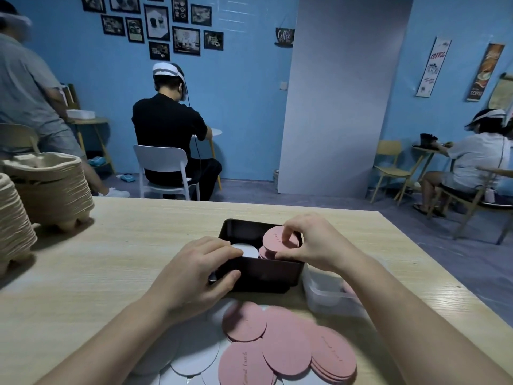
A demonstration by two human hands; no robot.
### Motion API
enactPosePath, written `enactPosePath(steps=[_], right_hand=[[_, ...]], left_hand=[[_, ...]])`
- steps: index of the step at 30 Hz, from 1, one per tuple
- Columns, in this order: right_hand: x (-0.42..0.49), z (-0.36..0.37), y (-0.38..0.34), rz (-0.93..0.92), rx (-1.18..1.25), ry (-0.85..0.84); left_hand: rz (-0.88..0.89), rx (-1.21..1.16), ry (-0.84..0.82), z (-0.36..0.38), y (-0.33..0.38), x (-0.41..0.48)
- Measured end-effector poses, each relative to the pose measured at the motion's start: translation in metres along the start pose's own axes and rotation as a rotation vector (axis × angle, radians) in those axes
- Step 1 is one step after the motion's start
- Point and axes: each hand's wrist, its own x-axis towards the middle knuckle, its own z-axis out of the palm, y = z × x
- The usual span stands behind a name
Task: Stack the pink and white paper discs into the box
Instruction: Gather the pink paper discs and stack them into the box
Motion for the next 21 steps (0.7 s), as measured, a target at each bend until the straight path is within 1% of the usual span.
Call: enactPosePath(steps=[4, 8, 10, 13, 17, 19, 21], right_hand=[[0.003, -0.002, -0.004, -0.023, -0.036, -0.035], [0.000, -0.003, -0.004, -0.011, -0.010, -0.045], [-0.004, -0.003, -0.004, -0.007, 0.024, 0.007], [-0.016, -0.003, -0.005, -0.026, 0.085, 0.131], [-0.040, -0.009, -0.019, -0.100, 0.150, 0.288], [-0.056, -0.012, -0.032, -0.142, 0.173, 0.325], [-0.074, -0.013, -0.045, -0.187, 0.189, 0.311]], left_hand=[[0.004, 0.010, -0.020, -0.003, 0.001, 0.000], [-0.003, 0.003, -0.046, -0.007, 0.003, -0.002], [0.003, 0.006, -0.040, -0.008, 0.004, -0.003], [0.023, 0.015, 0.002, -0.011, 0.006, -0.006], [0.069, 0.050, 0.068, -0.019, 0.015, -0.012], [0.082, 0.052, 0.080, -0.024, 0.022, -0.017], [0.078, 0.041, 0.068, -0.028, 0.031, -0.024]])
